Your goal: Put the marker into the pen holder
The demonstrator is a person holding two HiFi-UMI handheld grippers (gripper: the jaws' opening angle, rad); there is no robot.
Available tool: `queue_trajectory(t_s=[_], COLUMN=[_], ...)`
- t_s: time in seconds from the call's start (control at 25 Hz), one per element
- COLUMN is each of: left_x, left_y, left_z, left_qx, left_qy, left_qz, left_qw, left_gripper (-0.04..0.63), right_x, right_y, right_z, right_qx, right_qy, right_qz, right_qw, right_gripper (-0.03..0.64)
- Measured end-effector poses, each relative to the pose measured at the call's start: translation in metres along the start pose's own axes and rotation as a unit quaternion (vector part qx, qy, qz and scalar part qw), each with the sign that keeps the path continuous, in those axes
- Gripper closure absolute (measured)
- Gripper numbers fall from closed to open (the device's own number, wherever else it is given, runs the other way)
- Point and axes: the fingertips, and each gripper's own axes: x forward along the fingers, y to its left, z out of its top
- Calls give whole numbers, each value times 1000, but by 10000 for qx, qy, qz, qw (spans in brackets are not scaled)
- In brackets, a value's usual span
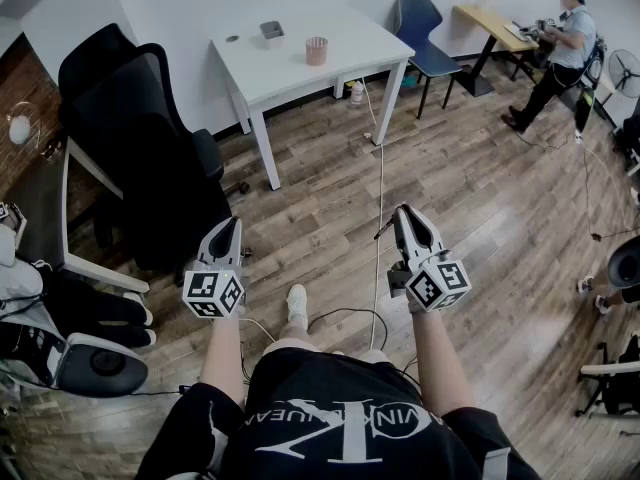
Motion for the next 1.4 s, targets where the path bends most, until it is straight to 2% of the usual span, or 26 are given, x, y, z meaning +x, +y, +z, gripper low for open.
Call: queue_trajectory(t_s=[0.68, 1.4], left_x=[142, 237], left_y=[106, 193], left_z=[-1, 1], left_qx=[-117, -156], left_qy=[98, 266], left_qz=[-72, -371], left_qw=[9999, 9988], left_gripper=[575, 575], right_x=[163, 275], right_y=[-46, -59], right_z=[-34, -47], right_qx=[126, 347], right_qy=[184, 91], right_qz=[-205, -543], right_qw=[9995, 9979], right_gripper=[569, 569])
